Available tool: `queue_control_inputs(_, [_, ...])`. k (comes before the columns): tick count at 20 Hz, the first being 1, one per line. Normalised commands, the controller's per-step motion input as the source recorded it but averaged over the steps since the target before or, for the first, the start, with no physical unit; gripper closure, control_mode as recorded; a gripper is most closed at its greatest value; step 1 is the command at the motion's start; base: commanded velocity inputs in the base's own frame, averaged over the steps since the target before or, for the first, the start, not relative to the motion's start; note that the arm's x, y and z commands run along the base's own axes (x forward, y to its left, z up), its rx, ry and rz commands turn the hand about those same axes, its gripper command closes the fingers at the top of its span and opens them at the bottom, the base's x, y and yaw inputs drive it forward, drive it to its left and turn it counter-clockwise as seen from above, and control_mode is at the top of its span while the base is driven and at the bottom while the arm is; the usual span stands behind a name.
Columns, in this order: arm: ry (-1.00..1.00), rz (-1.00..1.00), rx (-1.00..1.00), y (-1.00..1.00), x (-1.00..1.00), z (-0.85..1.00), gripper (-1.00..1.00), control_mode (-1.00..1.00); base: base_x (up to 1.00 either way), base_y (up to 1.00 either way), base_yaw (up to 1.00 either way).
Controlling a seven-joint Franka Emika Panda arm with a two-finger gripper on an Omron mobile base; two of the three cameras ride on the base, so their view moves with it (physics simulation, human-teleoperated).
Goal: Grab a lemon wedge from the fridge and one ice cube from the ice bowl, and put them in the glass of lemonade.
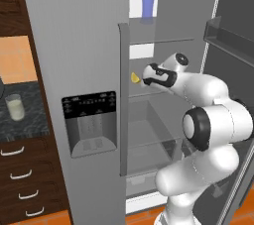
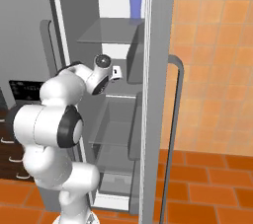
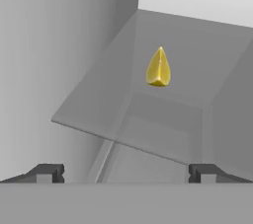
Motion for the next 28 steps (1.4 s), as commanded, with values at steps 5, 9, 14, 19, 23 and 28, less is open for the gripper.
queue_control_inputs(5, [0.0, 0.0, 0.0, 0.0, 0.49, -0.05, -1.0, -1.0, 0.0, 0.0, 0.0])
queue_control_inputs(9, [0.0, 0.0, 0.0, 0.01, 0.5, -0.08, -1.0, -1.0, 0.0, 0.0, 0.0])
queue_control_inputs(14, [0.0, 0.0, 0.0, 0.04, 0.5, -0.18, -1.0, -1.0, 0.0, 0.0, 0.0])
queue_control_inputs(19, [0.0, 0.0, 0.0, 0.06, 0.49, -0.22, -1.0, -1.0, 0.0, 0.0, 0.0])
queue_control_inputs(23, [0.01, 0.0, 0.0, 0.02, 0.47, -0.16, -1.0, -1.0, 0.0, 0.0, 0.0])
queue_control_inputs(28, [0.03, 0.0, 0.0, 0.0, 0.43, -0.19, -1.0, -1.0, 0.0, 0.0, 0.0])
